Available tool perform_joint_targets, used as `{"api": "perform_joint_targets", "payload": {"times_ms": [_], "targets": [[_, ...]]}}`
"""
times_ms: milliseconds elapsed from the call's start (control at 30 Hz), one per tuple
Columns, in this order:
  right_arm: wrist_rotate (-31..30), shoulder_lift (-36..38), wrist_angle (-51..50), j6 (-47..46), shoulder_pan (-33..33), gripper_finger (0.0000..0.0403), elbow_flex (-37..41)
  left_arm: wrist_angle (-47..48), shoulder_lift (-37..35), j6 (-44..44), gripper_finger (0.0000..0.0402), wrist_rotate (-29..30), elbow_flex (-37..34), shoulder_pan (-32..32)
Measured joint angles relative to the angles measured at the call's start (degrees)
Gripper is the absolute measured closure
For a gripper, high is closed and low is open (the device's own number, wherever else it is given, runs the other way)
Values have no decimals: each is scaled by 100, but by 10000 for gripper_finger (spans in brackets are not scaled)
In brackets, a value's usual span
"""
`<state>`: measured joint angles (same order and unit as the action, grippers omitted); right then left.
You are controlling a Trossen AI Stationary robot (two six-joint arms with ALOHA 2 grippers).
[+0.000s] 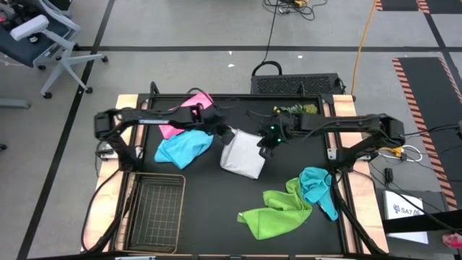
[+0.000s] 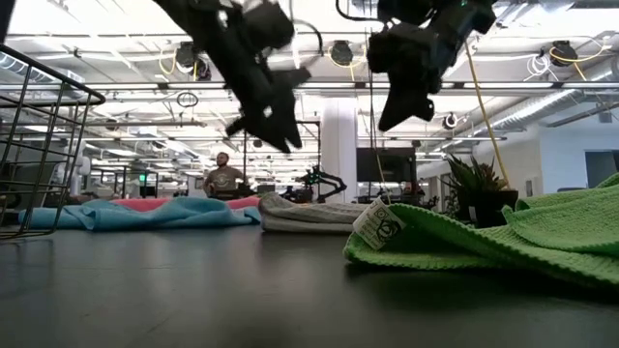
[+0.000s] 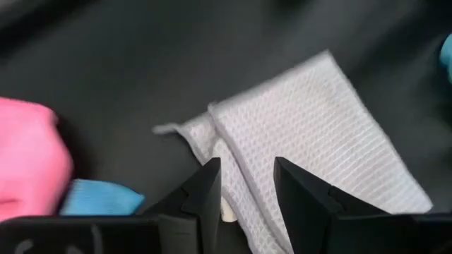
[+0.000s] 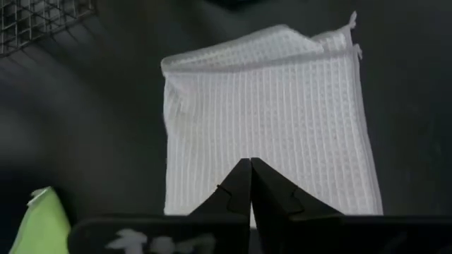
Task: Fold microfiber towels
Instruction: Fold the gray microfiber cloth
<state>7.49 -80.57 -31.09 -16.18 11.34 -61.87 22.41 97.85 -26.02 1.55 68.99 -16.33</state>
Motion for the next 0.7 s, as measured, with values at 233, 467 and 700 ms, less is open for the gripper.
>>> {"api": "perform_joint_targets", "payload": {"times_ms": [233,467,700], "targets": [[-157,440,-307,-221,-20,403,0,-353,731,248,270,-578,0,-145],[-302,544,-311,-221,-18,403,-2,-1076,771,497,270,-776,0,-179],[-302,544,-309,-265,-18,403,-2,-1194,767,1050,263,-947,79,-273]]}}
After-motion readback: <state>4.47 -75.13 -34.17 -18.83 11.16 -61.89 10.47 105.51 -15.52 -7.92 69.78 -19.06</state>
